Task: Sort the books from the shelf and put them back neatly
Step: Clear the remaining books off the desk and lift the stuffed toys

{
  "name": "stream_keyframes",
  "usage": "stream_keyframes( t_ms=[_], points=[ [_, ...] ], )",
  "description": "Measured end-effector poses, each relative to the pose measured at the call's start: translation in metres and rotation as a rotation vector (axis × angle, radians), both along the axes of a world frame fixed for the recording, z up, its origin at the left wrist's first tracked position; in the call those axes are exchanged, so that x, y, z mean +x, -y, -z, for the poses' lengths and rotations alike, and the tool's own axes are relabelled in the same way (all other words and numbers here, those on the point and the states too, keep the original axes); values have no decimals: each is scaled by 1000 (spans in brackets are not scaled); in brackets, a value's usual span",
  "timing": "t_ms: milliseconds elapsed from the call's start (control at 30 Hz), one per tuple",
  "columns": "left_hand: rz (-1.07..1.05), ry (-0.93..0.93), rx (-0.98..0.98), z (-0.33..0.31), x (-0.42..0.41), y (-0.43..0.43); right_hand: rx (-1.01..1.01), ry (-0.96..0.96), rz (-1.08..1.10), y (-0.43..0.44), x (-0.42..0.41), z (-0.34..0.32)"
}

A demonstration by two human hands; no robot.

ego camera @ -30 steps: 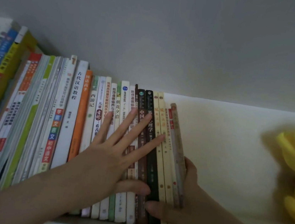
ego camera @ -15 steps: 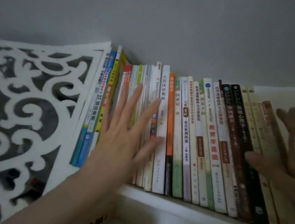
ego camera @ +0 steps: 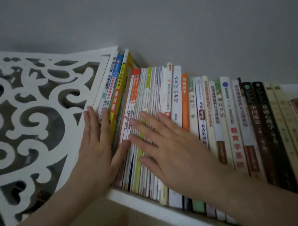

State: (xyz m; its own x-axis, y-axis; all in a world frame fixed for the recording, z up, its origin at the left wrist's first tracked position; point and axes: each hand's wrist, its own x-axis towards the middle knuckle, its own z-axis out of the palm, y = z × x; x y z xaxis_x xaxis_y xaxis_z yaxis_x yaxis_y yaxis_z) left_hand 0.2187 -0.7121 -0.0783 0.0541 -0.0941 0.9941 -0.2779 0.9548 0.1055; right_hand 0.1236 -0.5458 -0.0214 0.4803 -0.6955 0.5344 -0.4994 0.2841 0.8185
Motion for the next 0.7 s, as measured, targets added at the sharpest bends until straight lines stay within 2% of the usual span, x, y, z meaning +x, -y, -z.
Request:
stream_keyframes(
  t_ms=[67,133,267,333,433,600,700],
  points=[
    [23,111,101,1,3,0,-1,4,62,-3,3,0],
    [-51,174,174,0,9,-5,27,34,53,-7,9,-1],
    [-124,76,-15,-9,27,-22,-98,76,-48,-13,32,-23],
    [-167,94,-99,-15,22,-24,-173,48,-49,-10,25,-30],
    [-189,161,-74,-19,3,-15,-190,109,-12,0,1,-28],
    [-69,171,-58,-16,6,-18,-151,78,32,-10,13,-28],
    [-57,149,-158,-21,-2,-38,-159,119,-32,-15,9,-22]
  ],
)
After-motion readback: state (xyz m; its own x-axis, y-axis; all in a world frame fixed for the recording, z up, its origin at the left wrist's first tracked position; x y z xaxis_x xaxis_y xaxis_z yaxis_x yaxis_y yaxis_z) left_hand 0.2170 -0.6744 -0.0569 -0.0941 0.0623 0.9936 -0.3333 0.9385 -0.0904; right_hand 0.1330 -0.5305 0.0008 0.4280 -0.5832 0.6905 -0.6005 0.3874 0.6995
